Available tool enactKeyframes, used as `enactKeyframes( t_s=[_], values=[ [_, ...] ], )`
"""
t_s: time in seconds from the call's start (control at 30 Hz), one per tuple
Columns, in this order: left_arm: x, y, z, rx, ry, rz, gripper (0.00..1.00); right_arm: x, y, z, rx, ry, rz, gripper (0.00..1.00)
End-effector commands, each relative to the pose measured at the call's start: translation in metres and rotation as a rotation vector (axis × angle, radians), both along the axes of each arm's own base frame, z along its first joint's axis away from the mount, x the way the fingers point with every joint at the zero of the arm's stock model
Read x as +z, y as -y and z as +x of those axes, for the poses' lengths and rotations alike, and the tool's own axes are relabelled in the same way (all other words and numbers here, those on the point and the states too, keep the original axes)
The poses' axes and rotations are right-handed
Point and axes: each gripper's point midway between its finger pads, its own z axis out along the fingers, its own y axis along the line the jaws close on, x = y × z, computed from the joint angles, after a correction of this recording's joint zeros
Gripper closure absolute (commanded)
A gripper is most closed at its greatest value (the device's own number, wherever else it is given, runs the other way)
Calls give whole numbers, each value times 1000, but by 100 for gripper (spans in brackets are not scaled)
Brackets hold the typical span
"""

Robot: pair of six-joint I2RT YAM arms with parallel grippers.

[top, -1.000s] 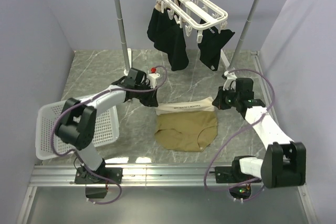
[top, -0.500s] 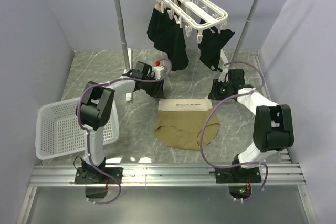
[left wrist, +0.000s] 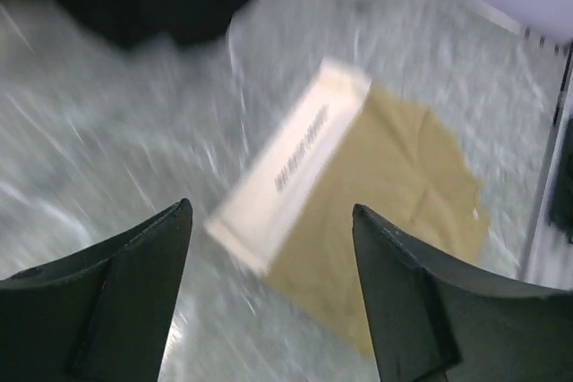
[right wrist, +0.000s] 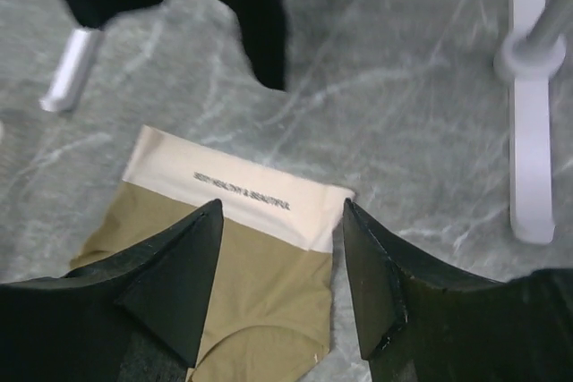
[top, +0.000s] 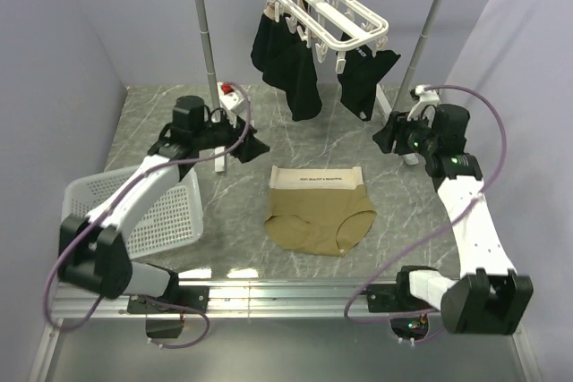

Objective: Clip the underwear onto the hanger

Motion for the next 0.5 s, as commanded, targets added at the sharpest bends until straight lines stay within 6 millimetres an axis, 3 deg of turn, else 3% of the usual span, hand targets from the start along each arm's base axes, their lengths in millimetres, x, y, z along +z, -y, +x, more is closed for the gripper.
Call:
enactKeyframes(
  t_s=[0.0, 0.17, 0.23, 0.47],
  values=[
    [71, 5, 5, 10, 282, -114, 22, 50, -7, -8, 44, 138, 5, 37],
    [133, 35, 27, 31, 399, -227, 25, 133, -15, -18, 71, 351, 40, 37],
    [152, 53, 42, 30, 443, -270, 26, 153, -21, -26, 103, 393, 51, 37],
    [189, 101, 83, 56, 493, -399, 30, 226, -52, -43, 212, 554, 101, 37]
  ],
)
